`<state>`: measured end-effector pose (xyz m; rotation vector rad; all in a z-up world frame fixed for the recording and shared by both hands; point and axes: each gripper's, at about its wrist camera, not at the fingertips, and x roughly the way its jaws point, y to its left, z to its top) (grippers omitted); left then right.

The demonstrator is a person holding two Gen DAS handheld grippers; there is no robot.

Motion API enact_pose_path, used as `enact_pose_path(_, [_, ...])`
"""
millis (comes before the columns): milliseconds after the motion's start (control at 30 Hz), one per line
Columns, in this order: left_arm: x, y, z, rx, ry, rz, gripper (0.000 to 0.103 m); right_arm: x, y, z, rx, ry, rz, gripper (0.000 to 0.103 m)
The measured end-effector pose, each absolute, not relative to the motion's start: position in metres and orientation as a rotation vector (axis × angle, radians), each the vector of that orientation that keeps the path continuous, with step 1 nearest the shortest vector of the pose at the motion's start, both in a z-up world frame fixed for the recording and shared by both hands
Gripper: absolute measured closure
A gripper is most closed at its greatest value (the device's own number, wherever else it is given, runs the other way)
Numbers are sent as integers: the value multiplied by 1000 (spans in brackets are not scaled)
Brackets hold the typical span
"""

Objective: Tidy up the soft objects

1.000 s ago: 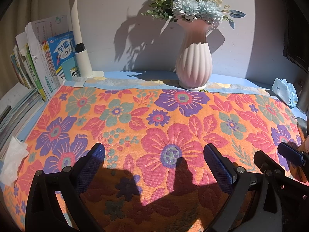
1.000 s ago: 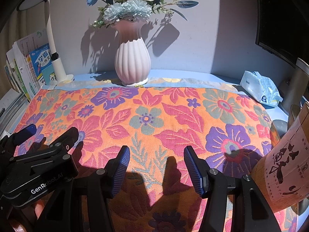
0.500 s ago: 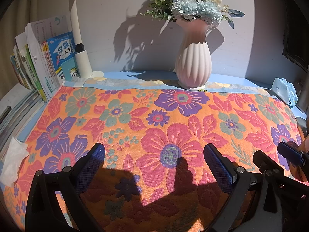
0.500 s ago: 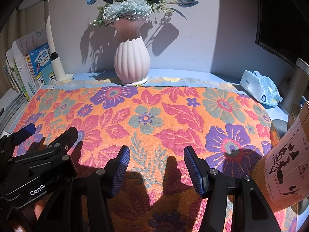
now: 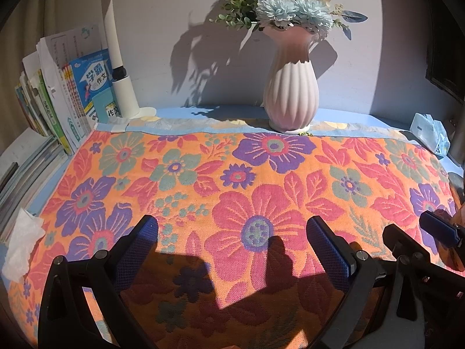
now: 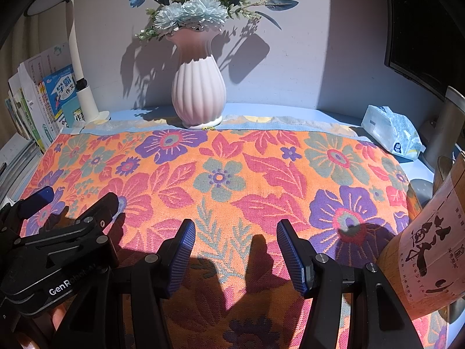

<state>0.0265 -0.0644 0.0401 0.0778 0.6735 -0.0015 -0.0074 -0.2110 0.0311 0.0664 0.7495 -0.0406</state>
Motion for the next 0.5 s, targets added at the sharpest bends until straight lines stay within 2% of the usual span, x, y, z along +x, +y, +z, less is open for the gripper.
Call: enact_pose_path(500, [29,-64,38,80,685,-6,1,-8,-211,30,63,753,-42,46])
